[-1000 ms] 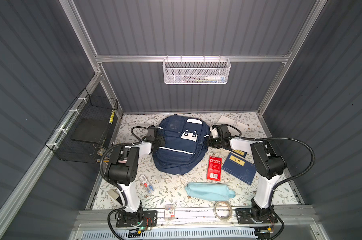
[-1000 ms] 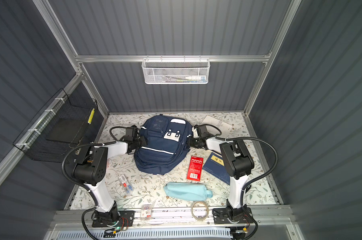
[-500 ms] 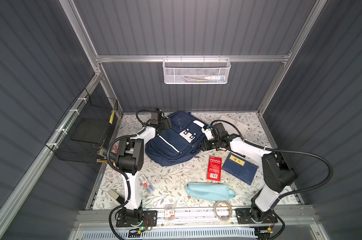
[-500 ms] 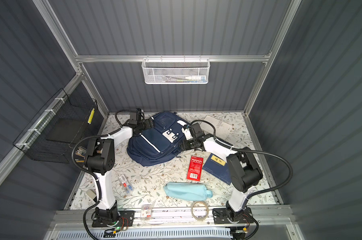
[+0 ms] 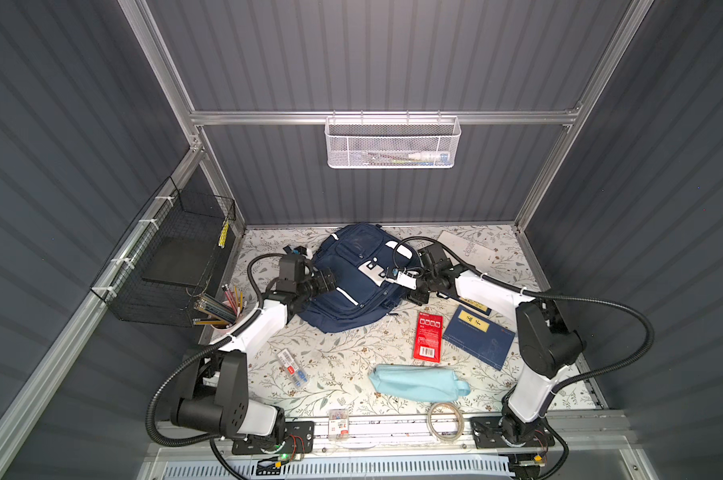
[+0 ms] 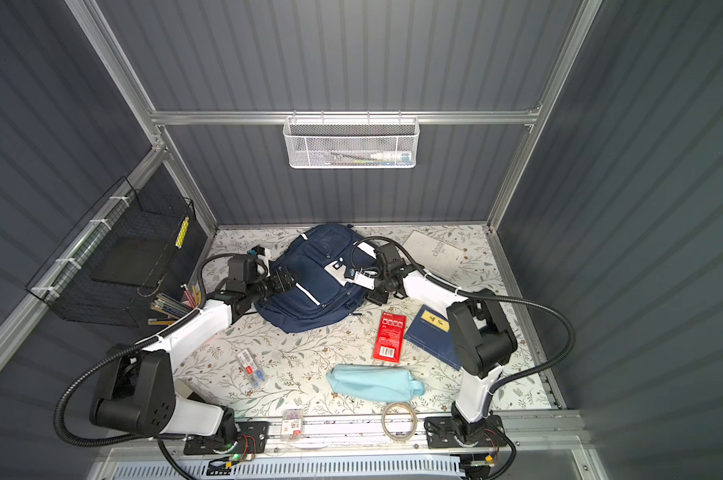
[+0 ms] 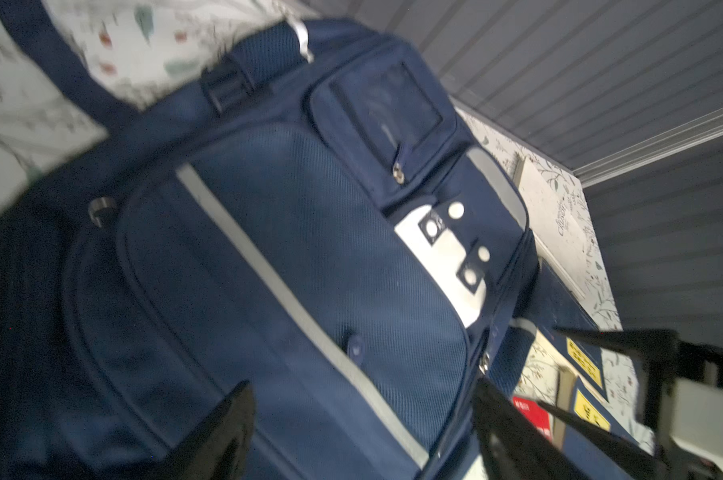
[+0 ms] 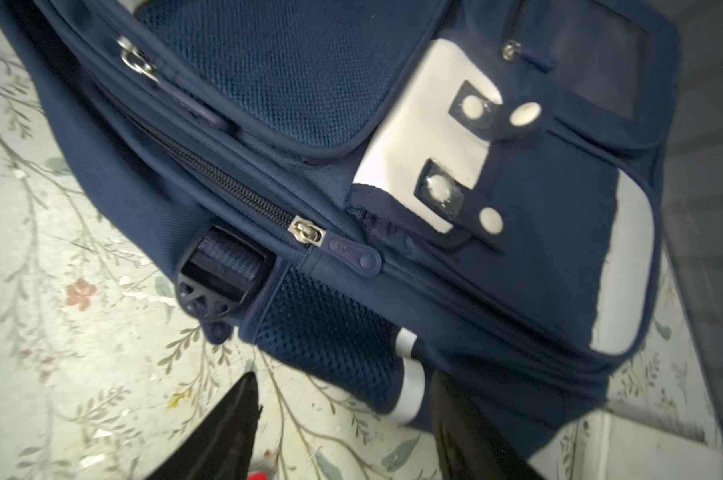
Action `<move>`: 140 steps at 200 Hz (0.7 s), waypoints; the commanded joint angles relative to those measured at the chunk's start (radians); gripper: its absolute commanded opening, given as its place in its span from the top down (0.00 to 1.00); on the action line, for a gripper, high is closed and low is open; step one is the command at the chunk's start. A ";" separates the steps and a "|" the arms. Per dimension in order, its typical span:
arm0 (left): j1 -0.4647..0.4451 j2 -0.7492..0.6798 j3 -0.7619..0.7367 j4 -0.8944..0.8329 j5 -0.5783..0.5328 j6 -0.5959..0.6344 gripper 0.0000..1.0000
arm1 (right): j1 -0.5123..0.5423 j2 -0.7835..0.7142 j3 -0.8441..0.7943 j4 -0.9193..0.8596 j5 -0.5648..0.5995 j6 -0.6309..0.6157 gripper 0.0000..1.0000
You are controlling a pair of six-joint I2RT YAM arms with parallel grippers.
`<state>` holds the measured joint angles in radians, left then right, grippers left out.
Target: Pack the student bag
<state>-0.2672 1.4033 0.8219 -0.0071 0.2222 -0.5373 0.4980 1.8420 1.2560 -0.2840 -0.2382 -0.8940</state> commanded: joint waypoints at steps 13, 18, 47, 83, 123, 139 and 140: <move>-0.114 -0.117 -0.123 0.001 -0.022 -0.098 0.23 | 0.049 0.072 -0.028 0.115 0.068 -0.196 0.32; -0.127 -0.128 -0.143 0.009 -0.033 -0.111 0.24 | 0.053 0.083 -0.029 0.133 0.068 -0.204 0.32; -0.155 -0.109 -0.258 0.106 -0.064 -0.164 0.31 | 0.081 0.158 0.047 0.064 0.079 -0.196 0.55; -0.162 0.046 -0.307 0.292 -0.089 -0.186 0.36 | 0.114 0.105 0.021 0.008 -0.005 -0.050 1.00; -0.163 0.165 -0.188 0.359 -0.111 -0.136 0.39 | 0.160 0.066 -0.007 0.040 -0.085 0.145 1.00; -0.164 0.186 -0.136 0.376 -0.110 -0.123 0.41 | 0.160 0.089 0.048 0.000 -0.143 0.264 1.00; -0.164 0.188 -0.133 0.379 -0.108 -0.122 0.42 | 0.160 0.091 0.053 -0.001 -0.145 0.273 1.00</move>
<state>-0.4187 1.5463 0.6067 0.2962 0.0940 -0.6849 0.6086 1.9171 1.2518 -0.2390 -0.1814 -0.8326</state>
